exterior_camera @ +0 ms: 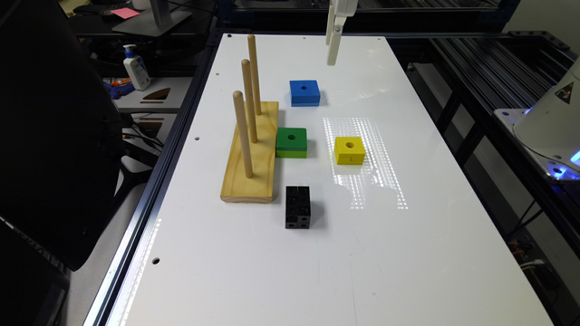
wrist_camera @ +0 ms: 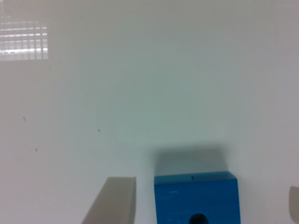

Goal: Pick up blue block.

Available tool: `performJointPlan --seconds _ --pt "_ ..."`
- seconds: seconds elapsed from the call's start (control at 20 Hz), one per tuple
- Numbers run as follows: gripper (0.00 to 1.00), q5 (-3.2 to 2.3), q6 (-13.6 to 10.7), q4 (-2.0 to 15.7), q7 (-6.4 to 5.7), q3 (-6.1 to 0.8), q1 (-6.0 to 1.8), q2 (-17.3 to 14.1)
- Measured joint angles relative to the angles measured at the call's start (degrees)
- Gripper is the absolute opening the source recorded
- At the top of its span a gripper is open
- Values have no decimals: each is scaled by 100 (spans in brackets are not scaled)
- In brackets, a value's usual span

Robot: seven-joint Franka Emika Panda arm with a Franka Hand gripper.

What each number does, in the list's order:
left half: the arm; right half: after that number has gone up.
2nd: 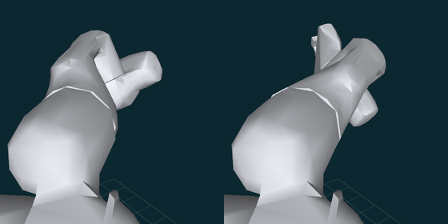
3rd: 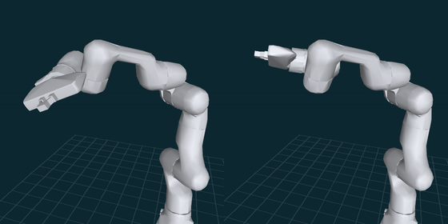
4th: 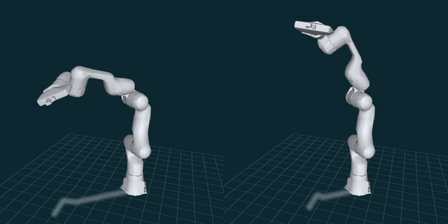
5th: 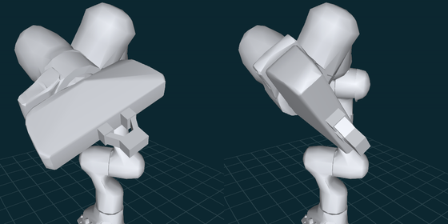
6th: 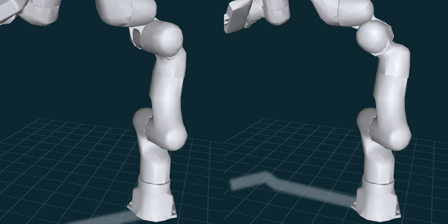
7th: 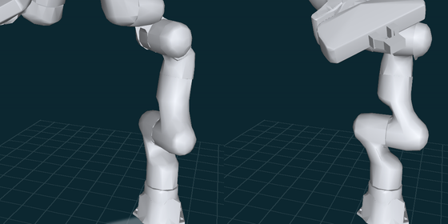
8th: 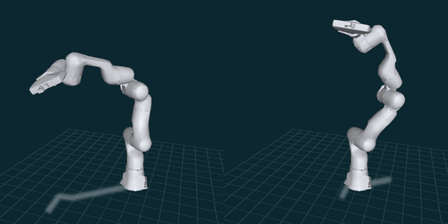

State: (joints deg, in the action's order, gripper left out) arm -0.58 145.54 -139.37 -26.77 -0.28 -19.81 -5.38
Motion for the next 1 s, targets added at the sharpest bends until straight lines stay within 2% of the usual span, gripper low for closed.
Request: performJointPlan --seconds 0.25,0.45,0.75,1.0 --pt "100 0 204 10 0 -9 1 -199" --pt "100 0 208 38 0 -24 1 -201" --pt "100 8 208 116 -13 -95 6 -206" --pt "100 9 206 263 -19 -133 7 -310"
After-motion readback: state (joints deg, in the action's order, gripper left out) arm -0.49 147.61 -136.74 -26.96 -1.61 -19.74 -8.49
